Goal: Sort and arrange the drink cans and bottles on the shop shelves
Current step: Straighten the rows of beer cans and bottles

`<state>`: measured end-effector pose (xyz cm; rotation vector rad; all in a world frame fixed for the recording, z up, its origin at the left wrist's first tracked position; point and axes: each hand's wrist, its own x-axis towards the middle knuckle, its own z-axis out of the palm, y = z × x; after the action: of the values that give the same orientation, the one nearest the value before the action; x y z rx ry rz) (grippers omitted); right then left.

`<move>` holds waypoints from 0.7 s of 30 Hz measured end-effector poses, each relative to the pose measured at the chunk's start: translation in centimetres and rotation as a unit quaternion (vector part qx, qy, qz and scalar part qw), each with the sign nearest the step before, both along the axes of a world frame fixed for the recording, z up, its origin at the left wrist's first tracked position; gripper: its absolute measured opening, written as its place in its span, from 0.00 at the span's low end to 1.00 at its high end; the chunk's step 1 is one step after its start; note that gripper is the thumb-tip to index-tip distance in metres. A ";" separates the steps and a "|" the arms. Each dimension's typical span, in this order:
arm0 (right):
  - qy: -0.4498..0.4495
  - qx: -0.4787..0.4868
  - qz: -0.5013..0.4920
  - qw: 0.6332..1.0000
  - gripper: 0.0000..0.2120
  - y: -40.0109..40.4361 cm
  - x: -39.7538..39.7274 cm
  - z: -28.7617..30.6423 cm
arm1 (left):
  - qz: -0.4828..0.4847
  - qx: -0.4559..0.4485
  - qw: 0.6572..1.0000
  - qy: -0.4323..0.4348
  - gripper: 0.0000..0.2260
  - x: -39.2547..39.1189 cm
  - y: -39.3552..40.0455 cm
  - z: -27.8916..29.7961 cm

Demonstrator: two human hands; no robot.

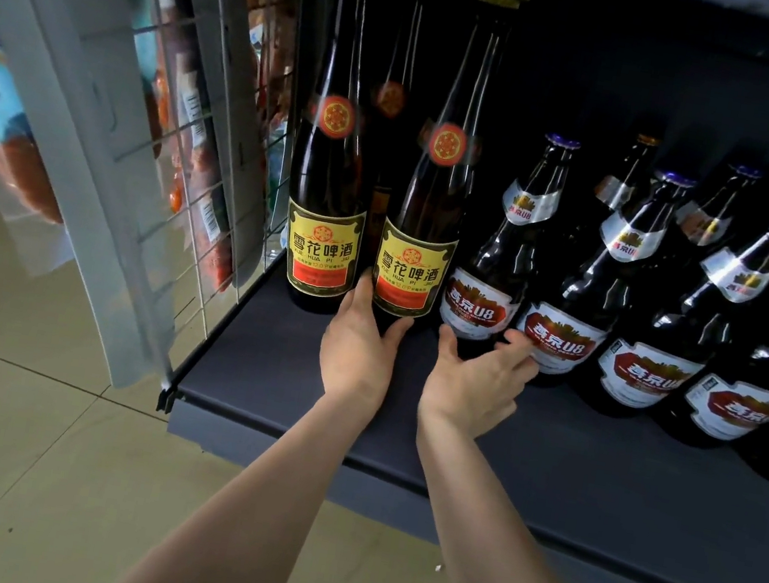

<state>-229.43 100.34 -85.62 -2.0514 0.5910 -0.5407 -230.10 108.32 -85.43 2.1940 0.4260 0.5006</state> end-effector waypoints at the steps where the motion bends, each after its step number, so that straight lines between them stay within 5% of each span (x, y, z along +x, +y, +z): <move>1: 0.002 0.001 0.001 1.000 0.28 0.0 0.0 0.0 | 0.001 0.001 1.000 0.002 0.30 0.1 0.0 0.0; 21: 0.013 -0.016 0.004 1.000 0.28 0.2 0.0 -0.1 | 0.009 -0.004 1.000 0.015 0.31 1.9 -0.7 0.2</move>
<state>-229.39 100.52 -85.71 -2.0926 0.5933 -0.5217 -228.18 107.64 -85.25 2.1946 0.4637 0.4772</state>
